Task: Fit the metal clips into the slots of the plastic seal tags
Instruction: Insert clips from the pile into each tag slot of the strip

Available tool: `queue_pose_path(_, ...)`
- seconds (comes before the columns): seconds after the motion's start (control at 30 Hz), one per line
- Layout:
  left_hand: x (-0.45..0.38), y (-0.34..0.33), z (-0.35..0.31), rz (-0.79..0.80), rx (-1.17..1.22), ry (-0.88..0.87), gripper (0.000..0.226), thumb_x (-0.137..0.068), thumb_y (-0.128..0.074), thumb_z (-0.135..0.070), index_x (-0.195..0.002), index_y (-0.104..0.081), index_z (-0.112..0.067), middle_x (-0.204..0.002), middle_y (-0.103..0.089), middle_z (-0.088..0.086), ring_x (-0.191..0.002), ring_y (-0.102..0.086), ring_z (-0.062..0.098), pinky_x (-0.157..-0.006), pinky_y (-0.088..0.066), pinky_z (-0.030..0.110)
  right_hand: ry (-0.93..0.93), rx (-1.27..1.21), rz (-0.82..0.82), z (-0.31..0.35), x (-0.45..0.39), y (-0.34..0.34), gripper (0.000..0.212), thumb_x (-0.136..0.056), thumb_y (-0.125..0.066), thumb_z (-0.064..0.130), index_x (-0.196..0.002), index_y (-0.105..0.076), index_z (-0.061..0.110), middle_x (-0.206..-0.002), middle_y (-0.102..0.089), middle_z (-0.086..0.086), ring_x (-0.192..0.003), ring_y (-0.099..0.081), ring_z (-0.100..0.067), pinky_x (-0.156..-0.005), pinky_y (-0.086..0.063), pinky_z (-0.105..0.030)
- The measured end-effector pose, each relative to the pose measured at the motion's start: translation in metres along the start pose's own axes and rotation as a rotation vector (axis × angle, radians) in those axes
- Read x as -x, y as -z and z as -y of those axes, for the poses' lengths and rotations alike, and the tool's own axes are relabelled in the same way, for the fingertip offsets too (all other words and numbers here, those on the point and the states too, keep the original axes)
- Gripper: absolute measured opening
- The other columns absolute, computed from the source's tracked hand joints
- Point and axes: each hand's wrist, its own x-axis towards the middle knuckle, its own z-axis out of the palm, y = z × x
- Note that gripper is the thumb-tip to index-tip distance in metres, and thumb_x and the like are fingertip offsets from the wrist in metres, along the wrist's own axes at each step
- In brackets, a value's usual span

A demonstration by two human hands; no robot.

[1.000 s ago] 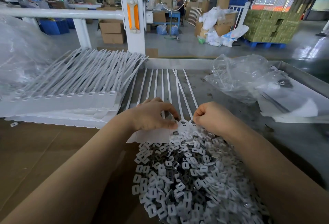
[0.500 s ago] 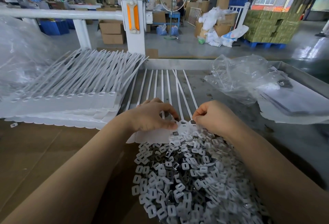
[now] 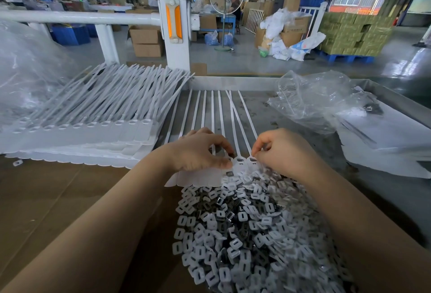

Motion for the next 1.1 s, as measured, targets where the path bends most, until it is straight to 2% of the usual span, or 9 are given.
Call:
queue_pose_path(0.1,0.0,0.0,0.0,0.002,0.004,-0.004,0.027,-0.081,-0.07,-0.055,-0.106,-0.062,-0.054,-0.111,-0.044,-0.015,-0.113,-0.037,0.017,-0.108,-0.033,0.05,0.005,0.03,-0.01,0.0,0.0,-0.002,0.017,-0.092,-0.06,0.023,-0.082,-0.07,0.034,-0.068,-0.069,0.012,-0.052,-0.062,-0.01,-0.05,-0.045,-0.022)
queue_pose_path(0.23,0.0,-0.001,-0.001,0.006,0.0,-0.004,0.026,-0.081,-0.07,-0.055,-0.106,-0.062,-0.054,-0.112,-0.045,-0.014,-0.113,-0.037,0.017,-0.108,-0.033,0.05,0.034,0.032,-0.05,-0.001,-0.001,-0.004,0.015,-0.092,-0.06,0.026,-0.082,-0.068,0.034,-0.068,-0.067,0.013,-0.048,-0.056,-0.004,-0.049,-0.041,-0.021)
queue_pose_path(0.4,0.002,0.001,-0.001,0.023,0.022,-0.019,0.017,-0.088,-0.063,-0.048,-0.096,-0.06,-0.062,-0.113,-0.045,-0.015,-0.113,-0.039,0.016,-0.108,-0.034,0.051,0.252,-0.16,0.083,0.012,0.004,-0.003,0.013,-0.086,-0.074,0.024,-0.079,-0.073,0.035,-0.07,-0.068,0.024,-0.057,-0.06,0.01,-0.048,-0.043,-0.007)
queue_pose_path(0.47,0.003,0.002,-0.001,0.026,0.031,-0.017,0.021,-0.092,-0.06,-0.043,-0.091,-0.058,-0.064,-0.114,-0.046,-0.013,-0.114,-0.042,0.016,-0.108,-0.036,0.05,0.316,-0.169,0.112,0.016,0.007,-0.005,0.012,-0.083,-0.077,0.025,-0.078,-0.075,0.036,-0.072,-0.066,0.031,-0.058,-0.06,0.01,-0.049,-0.041,-0.004)
queue_pose_path(0.57,0.003,0.002,-0.002,0.021,0.035,-0.007,0.025,-0.094,-0.058,-0.038,-0.09,-0.058,-0.062,-0.116,-0.046,-0.012,-0.115,-0.042,0.017,-0.109,-0.036,0.049,0.369,-0.106,0.091,0.017,0.008,-0.009,0.009,-0.081,-0.078,0.029,-0.082,-0.077,0.038,-0.074,-0.069,0.027,-0.068,-0.062,0.01,-0.054,-0.041,-0.004)
queue_pose_path(0.73,0.002,0.001,-0.001,0.016,0.042,-0.004,0.022,-0.095,-0.057,-0.036,-0.098,-0.06,-0.058,-0.116,-0.047,-0.011,-0.116,-0.044,0.017,-0.108,-0.037,0.049,0.387,-0.016,0.141,0.018,0.009,-0.011,0.011,-0.077,-0.081,0.038,-0.087,-0.077,0.041,-0.08,-0.07,0.028,-0.079,-0.059,0.016,-0.061,-0.039,-0.005)
queue_pose_path(0.8,0.003,0.001,-0.001,0.015,0.043,-0.004,0.022,-0.095,-0.057,-0.036,-0.098,-0.06,-0.058,-0.116,-0.047,-0.01,-0.115,-0.044,0.017,-0.108,-0.038,0.049,0.4,-0.001,0.144,0.019,0.009,-0.01,0.009,-0.077,-0.081,0.038,-0.084,-0.077,0.041,-0.078,-0.068,0.029,-0.08,-0.057,0.018,-0.059,-0.039,-0.003)
queue_pose_path(0.87,0.003,0.001,-0.001,0.013,0.041,-0.005,0.022,-0.095,-0.057,-0.036,-0.099,-0.06,-0.057,-0.115,-0.047,-0.011,-0.115,-0.044,0.017,-0.108,-0.038,0.049,0.404,0.005,0.148,0.02,0.009,-0.011,0.007,-0.077,-0.081,0.037,-0.082,-0.076,0.04,-0.076,-0.068,0.029,-0.079,-0.056,0.019,-0.056,-0.038,-0.001)
queue_pose_path(1.1,0.001,0.0,-0.003,0.01,0.016,0.003,0.021,-0.095,-0.057,-0.036,-0.104,-0.059,-0.055,-0.114,-0.046,-0.01,-0.116,-0.042,0.02,-0.109,-0.036,0.051,0.36,-0.02,0.207,0.023,0.011,-0.014,0.015,-0.081,-0.075,0.027,-0.076,-0.066,0.037,-0.071,-0.067,0.021,-0.068,-0.06,0.013,-0.055,-0.04,-0.007)
